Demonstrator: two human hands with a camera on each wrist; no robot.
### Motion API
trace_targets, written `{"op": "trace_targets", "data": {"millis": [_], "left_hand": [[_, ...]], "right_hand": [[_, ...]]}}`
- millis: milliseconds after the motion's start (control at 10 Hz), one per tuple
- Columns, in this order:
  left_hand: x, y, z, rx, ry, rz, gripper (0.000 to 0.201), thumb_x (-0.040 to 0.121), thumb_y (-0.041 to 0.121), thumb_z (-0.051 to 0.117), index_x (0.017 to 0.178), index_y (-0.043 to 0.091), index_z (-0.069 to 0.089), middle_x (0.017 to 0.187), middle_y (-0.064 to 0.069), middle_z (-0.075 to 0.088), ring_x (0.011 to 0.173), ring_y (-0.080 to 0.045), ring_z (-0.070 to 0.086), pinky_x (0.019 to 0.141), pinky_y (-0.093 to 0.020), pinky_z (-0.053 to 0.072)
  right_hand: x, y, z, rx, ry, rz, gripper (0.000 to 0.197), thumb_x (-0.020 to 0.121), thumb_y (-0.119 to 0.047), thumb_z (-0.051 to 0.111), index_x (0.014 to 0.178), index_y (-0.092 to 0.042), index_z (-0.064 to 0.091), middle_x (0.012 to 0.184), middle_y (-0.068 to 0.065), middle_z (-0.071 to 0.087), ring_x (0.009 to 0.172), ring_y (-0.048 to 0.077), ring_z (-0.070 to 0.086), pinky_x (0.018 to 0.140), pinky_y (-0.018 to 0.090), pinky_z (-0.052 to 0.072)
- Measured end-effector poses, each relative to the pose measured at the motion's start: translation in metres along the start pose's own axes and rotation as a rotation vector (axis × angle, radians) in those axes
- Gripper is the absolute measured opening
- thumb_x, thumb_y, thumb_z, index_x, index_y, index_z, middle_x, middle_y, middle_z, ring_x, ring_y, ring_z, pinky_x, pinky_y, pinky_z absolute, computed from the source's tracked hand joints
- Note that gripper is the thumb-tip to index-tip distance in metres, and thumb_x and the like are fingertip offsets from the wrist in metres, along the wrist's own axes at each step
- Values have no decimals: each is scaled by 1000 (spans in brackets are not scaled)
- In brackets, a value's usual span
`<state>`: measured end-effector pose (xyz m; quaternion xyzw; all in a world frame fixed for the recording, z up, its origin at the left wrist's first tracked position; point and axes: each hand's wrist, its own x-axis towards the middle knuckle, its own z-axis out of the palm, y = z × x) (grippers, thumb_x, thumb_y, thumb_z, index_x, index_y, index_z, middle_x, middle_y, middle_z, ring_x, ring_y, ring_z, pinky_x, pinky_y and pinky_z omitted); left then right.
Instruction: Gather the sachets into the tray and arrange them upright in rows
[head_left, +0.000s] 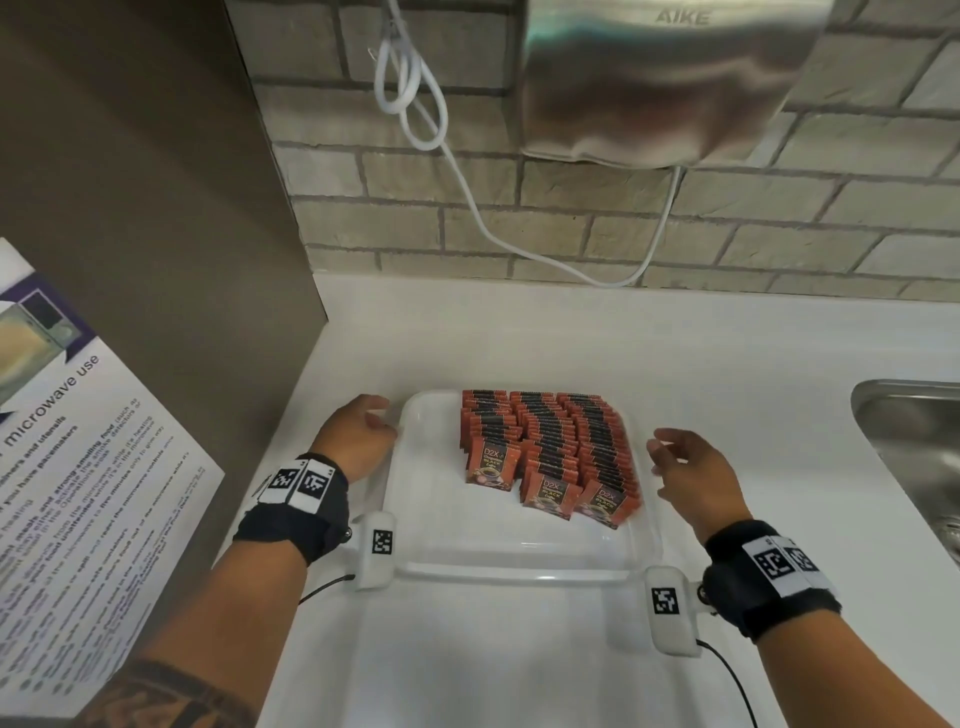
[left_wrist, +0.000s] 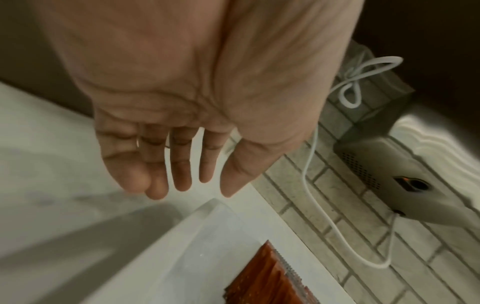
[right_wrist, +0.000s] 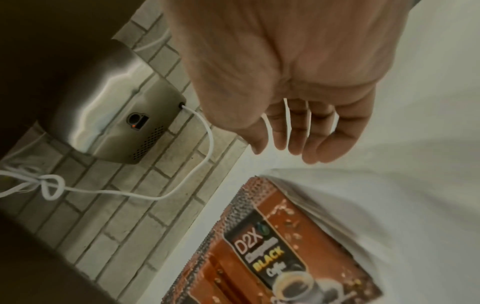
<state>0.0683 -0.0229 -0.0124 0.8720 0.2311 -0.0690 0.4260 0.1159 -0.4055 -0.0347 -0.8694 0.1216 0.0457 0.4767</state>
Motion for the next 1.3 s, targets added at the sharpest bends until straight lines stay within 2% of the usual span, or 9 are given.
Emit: {"op": "trace_targets", "data": {"millis": [100, 200, 300, 700, 900, 1000, 1100, 1200, 1300], "left_hand": [[2, -11, 5, -169, -69, -51, 40, 94, 8, 61, 133, 18, 58, 122, -8, 66, 107, -31, 67, 94, -45, 56], [1, -15, 10, -333, -86, -44, 30, 95, -2, 59, 119, 15, 64, 111, -11, 69, 95, -33, 70, 84, -46, 58], [0, -15, 11, -383, -75, -12, 31, 94, -9, 56, 104, 19, 67, 103, -11, 68, 84, -27, 67, 77, -40, 58], [4, -17, 10, -373, -83, 18, 33, 94, -9, 58, 119, 9, 66, 101, -10, 67, 83, -23, 67, 61, -25, 58], [5, -17, 10, -388, -77, 15, 31, 94, -7, 59, 117, 12, 68, 109, -15, 68, 86, -26, 67, 66, -29, 59], [2, -17, 10, -460, -58, -24, 29, 97, -3, 55, 119, 10, 67, 108, -15, 69, 86, -28, 66, 71, -33, 58], [-7, -28, 10, -495, -12, -34, 23, 100, 6, 55, 115, 14, 70, 98, -14, 71, 77, -25, 63, 66, -33, 52], [-22, -49, 11, -408, 56, 0, 19, 99, 9, 57, 101, 18, 74, 88, -12, 74, 59, -19, 58, 58, -26, 42], [-54, -78, 11, -264, 75, 11, 26, 100, 13, 59, 81, 22, 74, 70, -8, 70, 49, -15, 53, 54, -24, 40]], "right_hand": [[-3, 4, 4, 75, -101, 105, 26, 102, -28, 54, 122, -14, 64, 103, 7, 72, 93, 27, 69, 83, 46, 60], [-6, 6, 6, 49, -148, 92, 23, 103, -26, 52, 114, -15, 69, 100, 6, 74, 93, 28, 69, 84, 48, 60], [-7, 7, 7, 42, -148, 87, 22, 104, -24, 51, 110, -16, 71, 99, 6, 74, 93, 29, 69, 84, 48, 60], [-7, 9, 8, 20, -143, 70, 21, 103, -23, 51, 110, -16, 70, 99, 5, 74, 93, 29, 69, 85, 50, 59], [-6, 10, 8, 25, -140, 68, 21, 103, -24, 51, 111, -17, 70, 98, 6, 74, 92, 30, 70, 84, 50, 60], [-7, 9, 4, 49, -132, 82, 22, 103, -26, 51, 113, -16, 69, 98, 6, 73, 91, 28, 69, 81, 45, 60], [-16, 12, -7, 83, -97, 93, 21, 103, -27, 53, 112, -15, 67, 94, 8, 71, 85, 28, 68, 72, 36, 56], [-31, 18, -26, 61, -42, 45, 19, 101, -27, 55, 105, -16, 69, 87, 7, 72, 77, 27, 69, 69, 40, 54], [-53, 33, -46, 73, 16, 32, 17, 99, -24, 60, 94, -19, 76, 73, 3, 72, 66, 25, 67, 67, 45, 54]]}}
